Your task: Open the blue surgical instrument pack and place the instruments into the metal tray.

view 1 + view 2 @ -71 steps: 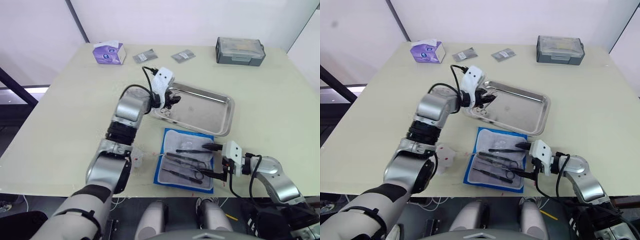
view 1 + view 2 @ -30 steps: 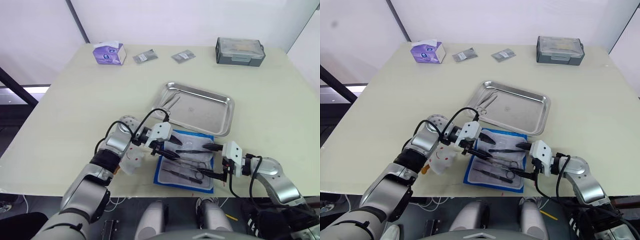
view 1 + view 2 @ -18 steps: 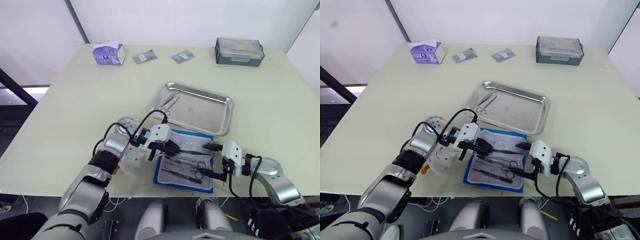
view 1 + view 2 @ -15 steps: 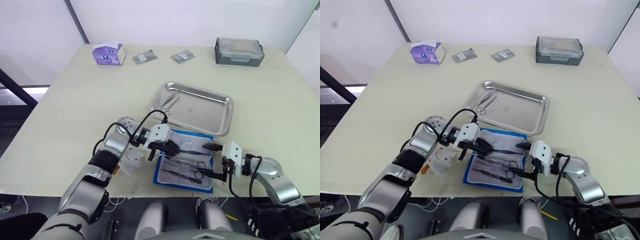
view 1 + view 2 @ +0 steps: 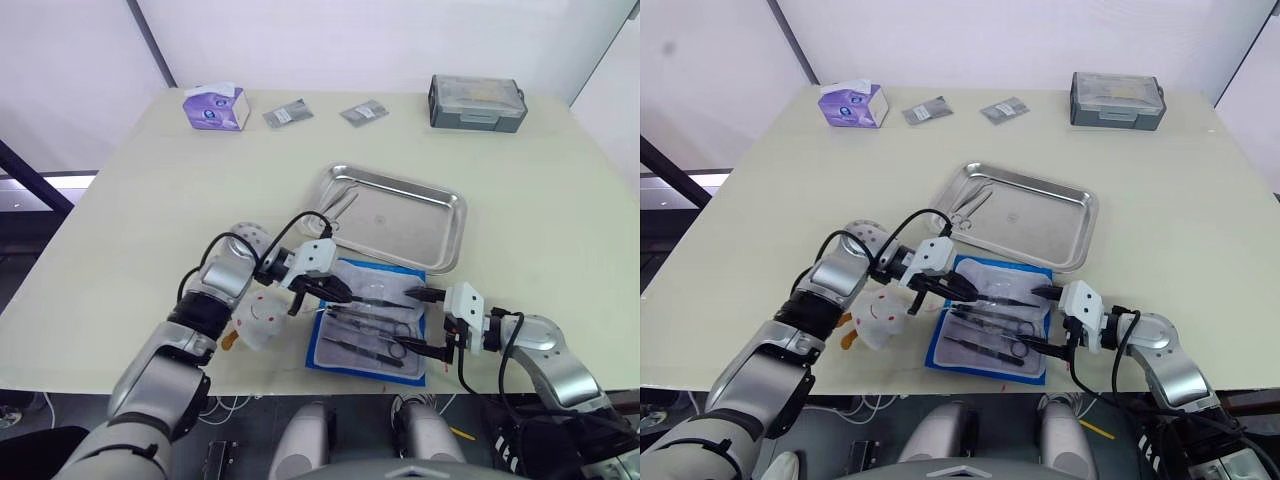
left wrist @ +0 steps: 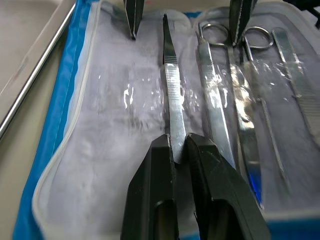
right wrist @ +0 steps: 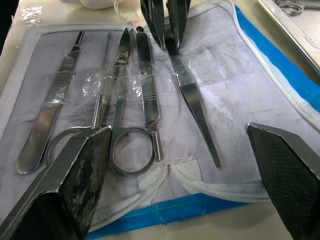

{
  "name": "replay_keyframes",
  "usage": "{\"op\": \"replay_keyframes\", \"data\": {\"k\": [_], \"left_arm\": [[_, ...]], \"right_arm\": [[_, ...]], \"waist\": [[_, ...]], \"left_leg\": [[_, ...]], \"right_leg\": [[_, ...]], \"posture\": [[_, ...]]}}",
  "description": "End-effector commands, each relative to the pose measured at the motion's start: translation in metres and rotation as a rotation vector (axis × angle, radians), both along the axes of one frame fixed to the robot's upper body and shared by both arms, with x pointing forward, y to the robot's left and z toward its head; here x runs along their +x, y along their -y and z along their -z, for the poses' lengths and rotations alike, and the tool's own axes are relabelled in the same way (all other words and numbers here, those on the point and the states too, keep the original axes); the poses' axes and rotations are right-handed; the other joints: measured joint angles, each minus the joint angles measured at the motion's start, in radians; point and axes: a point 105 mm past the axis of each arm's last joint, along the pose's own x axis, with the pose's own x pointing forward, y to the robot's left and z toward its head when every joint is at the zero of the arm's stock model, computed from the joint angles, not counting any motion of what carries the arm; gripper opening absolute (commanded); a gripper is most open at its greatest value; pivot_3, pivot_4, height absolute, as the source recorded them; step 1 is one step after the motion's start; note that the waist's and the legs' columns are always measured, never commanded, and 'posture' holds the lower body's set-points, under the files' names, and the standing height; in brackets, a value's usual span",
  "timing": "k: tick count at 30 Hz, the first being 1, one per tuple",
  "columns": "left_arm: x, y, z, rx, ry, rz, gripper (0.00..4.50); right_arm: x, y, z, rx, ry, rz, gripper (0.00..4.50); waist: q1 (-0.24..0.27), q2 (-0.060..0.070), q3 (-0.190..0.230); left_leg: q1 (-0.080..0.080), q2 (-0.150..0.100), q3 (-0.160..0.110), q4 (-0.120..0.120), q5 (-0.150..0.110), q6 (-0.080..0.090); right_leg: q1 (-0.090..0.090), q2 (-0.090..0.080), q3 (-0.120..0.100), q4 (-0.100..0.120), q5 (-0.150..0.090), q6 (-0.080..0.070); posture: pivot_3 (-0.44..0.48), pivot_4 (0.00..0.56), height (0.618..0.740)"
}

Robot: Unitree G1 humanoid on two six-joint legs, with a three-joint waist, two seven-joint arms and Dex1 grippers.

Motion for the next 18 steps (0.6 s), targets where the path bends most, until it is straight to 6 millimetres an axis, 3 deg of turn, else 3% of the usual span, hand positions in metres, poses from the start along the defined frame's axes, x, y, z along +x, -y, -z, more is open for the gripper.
{"op": "replay_keyframes", "data": {"k": [1,10,18], "left_arm": [[-0.002,0.006,-0.022,-0.014,0.019,0.032,0.08],[-0.010,-0.002,-0.041,0.035,0.001,0.050,0.08],[-0.010,-0.014,-0.041,0.064,0.001,0.030,0.08]], "right_arm": [[-0.009,0.010,0.029,-0.063,-0.125,0.034,4.50],[-0.010,0.009,0.029,-0.061,-0.126,0.034,4.50],[-0.010,0.009,0.029,-0.060,-0.128,0.034,4.50]], "waist": [[0.000,0.000,0.000],[0.000,0.000,0.001],[0.000,0.000,0.001]], "left_leg": [[0.000,0.000,0.000,0.000,0.000,0.000],[0.000,0.000,0.000,0.000,0.000,0.000],[0.000,0.001,0.000,0.000,0.000,0.000]], "right_leg": [[0.000,0.000,0.000,0.000,0.000,0.000],[0.000,0.000,0.000,0.000,0.000,0.000],[0.000,0.000,0.000,0.000,0.000,0.000]], "posture": [[0.000,0.150,0.734],[0.000,0.150,0.734],[0.000,0.150,0.734]]}}
